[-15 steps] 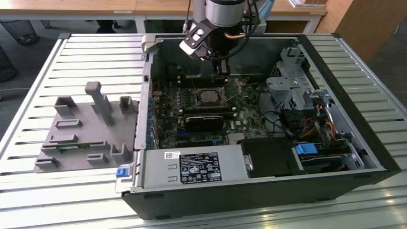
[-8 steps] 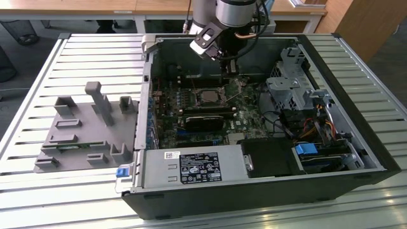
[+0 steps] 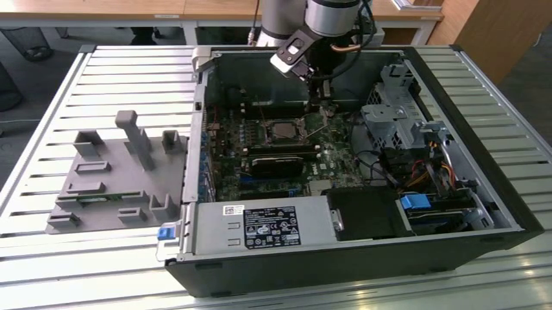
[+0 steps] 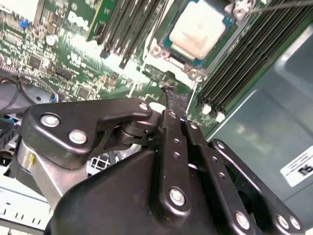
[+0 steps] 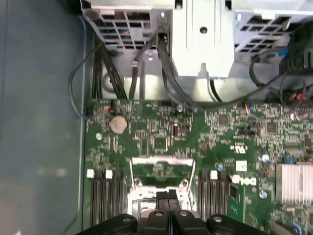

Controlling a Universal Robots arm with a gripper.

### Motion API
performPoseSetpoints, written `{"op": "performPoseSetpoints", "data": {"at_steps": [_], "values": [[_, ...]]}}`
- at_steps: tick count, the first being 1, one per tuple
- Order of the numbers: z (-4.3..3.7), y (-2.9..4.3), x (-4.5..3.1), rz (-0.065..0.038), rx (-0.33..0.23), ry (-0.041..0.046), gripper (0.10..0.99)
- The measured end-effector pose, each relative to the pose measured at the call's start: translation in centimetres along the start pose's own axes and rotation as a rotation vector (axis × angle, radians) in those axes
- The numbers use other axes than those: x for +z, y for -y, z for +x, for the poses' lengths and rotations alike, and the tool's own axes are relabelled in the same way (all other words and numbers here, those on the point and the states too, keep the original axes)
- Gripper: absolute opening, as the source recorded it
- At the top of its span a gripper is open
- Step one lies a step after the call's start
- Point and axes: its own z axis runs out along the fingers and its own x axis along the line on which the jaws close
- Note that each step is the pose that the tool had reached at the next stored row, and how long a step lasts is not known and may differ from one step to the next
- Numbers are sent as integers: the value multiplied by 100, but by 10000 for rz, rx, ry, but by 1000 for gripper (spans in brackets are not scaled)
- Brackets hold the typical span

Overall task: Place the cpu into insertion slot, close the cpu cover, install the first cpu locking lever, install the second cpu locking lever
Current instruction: 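Close the cpu cover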

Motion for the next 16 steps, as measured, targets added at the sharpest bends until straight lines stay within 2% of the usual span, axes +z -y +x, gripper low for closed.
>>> {"op": "performPoseSetpoints", "data": {"at_steps": [9, 16], "values": [[26, -178, 28, 65, -2, 15, 118], [45, -249, 60, 70, -132, 15, 118]]}}
